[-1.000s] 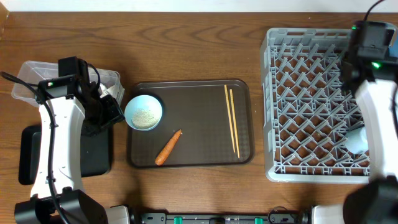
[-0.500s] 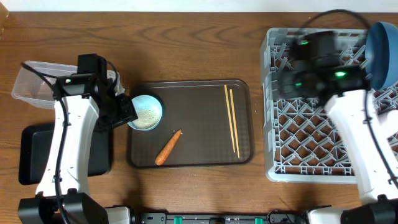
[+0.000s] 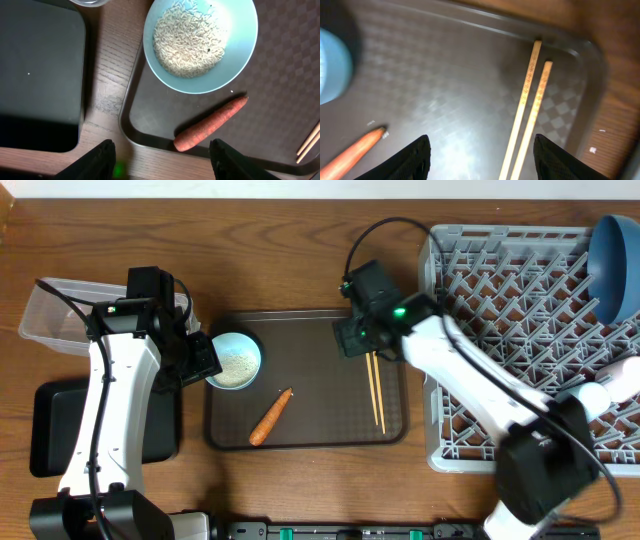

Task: Sort waste into correct bins and load items into the dishwasher rack
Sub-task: 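Reach the right gripper to the tray and grasp a wooden chopstick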

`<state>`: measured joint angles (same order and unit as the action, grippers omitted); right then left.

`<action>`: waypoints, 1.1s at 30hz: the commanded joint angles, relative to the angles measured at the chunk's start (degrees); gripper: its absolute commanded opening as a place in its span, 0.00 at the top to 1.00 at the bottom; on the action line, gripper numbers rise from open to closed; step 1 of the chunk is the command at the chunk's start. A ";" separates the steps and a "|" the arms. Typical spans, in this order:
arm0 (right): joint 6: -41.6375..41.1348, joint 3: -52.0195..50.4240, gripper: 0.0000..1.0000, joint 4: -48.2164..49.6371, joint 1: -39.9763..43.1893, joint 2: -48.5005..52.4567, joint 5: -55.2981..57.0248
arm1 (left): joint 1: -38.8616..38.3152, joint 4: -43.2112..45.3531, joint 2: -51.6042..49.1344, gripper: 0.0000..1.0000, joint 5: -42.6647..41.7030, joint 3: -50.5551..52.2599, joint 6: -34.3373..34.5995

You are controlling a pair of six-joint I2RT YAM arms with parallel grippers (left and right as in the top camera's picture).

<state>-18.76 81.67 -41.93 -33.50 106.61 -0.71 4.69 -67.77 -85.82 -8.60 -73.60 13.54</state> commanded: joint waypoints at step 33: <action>-9.97 -1.73 0.36 1.22 -2.91 11.54 7.41 | -0.15 -0.52 -0.20 0.37 0.72 0.63 0.26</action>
<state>-27.05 81.30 -40.42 -36.10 117.75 5.23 4.69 -67.79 -85.82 -8.60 -73.60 13.54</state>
